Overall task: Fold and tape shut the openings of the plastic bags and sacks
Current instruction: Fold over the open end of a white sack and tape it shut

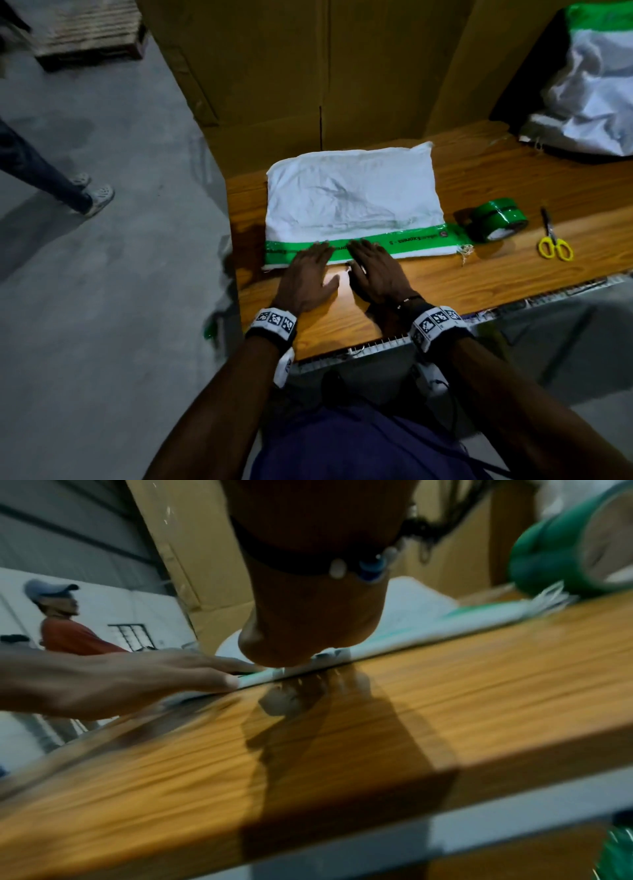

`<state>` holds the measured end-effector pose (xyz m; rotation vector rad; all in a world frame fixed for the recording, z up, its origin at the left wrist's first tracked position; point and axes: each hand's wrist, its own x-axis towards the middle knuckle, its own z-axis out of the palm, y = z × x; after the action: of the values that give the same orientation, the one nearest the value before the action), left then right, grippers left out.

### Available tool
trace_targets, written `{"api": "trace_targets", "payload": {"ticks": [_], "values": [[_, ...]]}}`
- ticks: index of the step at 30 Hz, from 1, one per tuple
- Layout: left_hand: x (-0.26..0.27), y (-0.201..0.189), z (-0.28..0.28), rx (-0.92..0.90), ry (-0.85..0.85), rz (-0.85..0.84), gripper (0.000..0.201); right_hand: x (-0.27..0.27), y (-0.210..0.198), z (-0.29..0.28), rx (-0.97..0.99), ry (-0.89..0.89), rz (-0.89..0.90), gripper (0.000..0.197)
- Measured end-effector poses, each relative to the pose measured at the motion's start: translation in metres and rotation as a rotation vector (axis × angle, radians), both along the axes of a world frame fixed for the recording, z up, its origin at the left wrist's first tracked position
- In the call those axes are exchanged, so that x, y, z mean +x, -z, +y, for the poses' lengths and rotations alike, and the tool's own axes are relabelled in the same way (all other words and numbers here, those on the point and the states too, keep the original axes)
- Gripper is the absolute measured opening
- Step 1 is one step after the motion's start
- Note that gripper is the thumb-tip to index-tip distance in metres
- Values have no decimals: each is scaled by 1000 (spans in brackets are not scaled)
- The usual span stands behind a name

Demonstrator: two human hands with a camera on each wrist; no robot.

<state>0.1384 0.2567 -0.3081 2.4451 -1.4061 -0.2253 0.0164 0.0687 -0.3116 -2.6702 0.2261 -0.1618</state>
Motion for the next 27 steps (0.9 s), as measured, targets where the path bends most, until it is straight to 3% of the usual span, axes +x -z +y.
{"api": "trace_targets", "payload": {"ticks": [7,12,16,21,24,27], "values": [[29,3,53,8,-34,12,71,-34,2,-46,-118,46,56,58],[5,-2,22,-112,-240,118,63,-29,-8,-48,-58,247,9,53],[-11,-18,-7,-157,-369,-27,40,-15,-4,-26,-79,67,16,54],[-5,-17,-11,-157,-454,37,34,-59,-10,-91,-54,371,107,60],[-11,-22,-23,-151,-463,-10,28,-72,-13,-118,-127,327,130,63],[-26,-21,-50,-147,-469,-53,29,-60,-9,-104,-83,256,110,62]]}}
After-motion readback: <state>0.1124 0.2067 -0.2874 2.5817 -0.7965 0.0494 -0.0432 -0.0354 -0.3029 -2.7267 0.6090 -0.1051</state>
